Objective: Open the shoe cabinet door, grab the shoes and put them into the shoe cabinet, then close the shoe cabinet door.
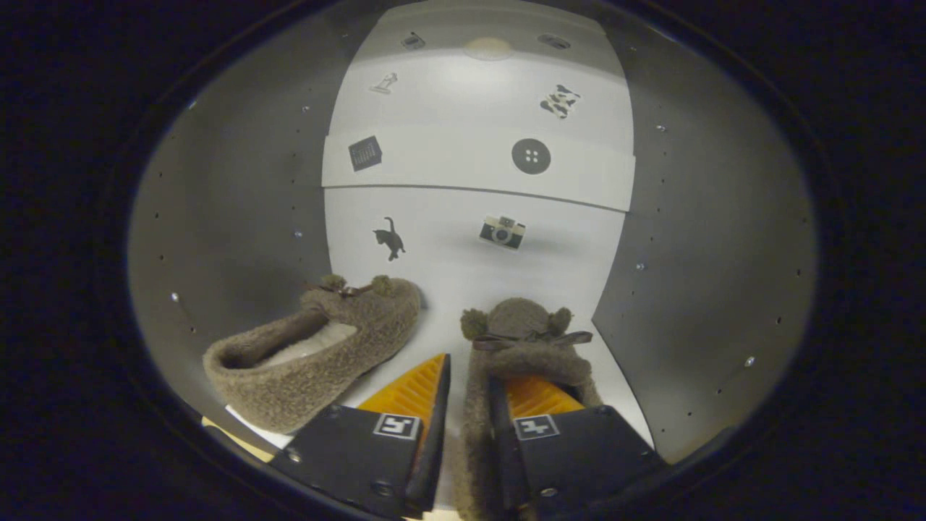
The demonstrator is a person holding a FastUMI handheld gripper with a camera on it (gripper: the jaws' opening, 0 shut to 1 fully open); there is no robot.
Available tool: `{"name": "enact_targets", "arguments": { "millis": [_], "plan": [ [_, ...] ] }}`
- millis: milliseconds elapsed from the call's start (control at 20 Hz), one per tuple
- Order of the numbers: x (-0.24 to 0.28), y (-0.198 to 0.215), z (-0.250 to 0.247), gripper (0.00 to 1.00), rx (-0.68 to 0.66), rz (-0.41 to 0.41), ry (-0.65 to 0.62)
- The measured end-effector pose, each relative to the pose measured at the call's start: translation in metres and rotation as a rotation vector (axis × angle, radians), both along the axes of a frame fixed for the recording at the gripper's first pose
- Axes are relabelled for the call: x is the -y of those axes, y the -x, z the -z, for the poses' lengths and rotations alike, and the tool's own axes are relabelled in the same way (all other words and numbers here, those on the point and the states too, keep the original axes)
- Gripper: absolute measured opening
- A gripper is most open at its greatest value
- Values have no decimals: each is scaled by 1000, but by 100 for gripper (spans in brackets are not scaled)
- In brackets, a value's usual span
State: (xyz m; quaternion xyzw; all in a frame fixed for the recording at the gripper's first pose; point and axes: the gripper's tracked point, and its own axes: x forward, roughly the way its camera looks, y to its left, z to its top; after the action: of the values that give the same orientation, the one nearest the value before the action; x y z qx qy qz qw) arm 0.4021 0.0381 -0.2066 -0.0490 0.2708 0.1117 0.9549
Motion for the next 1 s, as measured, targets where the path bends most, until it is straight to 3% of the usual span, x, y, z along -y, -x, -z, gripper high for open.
{"name": "enact_targets", "arguments": {
  "millis": [200, 550, 700, 900, 1000],
  "plan": [
    [-2, 20, -12, 80, -29, -25, 15],
    [26, 47, -51, 83, 23, 49, 114],
    [37, 54, -91, 83, 168, 89, 122],
    [19, 97, -137, 85, 338, 30, 33],
    [22, 127, -146, 94, 369, 49, 33]
  ]
}}
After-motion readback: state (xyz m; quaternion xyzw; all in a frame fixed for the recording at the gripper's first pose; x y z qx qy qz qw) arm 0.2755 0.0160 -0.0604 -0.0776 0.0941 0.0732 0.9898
